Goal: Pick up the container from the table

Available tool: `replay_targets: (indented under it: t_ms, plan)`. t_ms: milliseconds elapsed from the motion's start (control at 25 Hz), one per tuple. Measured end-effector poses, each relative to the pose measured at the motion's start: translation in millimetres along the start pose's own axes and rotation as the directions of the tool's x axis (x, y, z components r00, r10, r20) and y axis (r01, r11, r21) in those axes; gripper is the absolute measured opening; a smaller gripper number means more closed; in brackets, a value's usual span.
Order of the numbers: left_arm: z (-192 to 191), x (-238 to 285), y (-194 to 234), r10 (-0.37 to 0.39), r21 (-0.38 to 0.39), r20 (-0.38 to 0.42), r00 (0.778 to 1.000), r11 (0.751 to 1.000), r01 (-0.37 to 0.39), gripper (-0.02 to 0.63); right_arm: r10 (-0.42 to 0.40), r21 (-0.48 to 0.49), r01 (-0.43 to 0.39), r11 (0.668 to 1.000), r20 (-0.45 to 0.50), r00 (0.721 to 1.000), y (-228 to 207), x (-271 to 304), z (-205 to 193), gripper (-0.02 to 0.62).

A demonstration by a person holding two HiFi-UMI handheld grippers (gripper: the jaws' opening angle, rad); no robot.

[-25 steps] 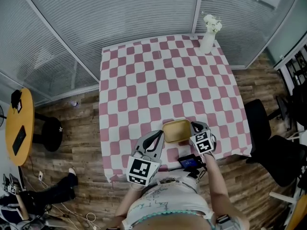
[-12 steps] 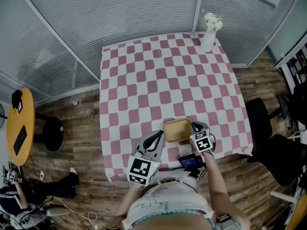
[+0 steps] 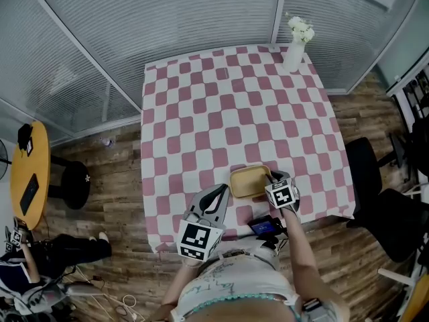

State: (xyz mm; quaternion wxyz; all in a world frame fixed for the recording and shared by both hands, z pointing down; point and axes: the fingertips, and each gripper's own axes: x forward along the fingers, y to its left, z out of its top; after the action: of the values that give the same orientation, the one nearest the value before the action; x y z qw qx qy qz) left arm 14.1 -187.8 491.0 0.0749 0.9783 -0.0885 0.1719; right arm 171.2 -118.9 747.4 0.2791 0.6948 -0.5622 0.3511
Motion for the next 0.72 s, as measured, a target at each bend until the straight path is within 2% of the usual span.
replay_targets:
  t_ms: [400, 720]
  plan:
    - [-6.0, -10.4, 12.8, 0.039, -0.011, -0.014, 0.999, 0.999, -0.040, 0.018, -0.038, 0.051, 0.039, 0.998, -0.014, 0.999, -2.2, 15.7, -3.4, 0.051]
    - [-6.3, -8.1, 11.1, 0.024, -0.007, -0.013, 1.000, 1.000, -0.024, 0.018, -0.045, 0.083, 0.044, 0.996, 0.008, 0.999, -2.0, 17.4, -5.3, 0.046]
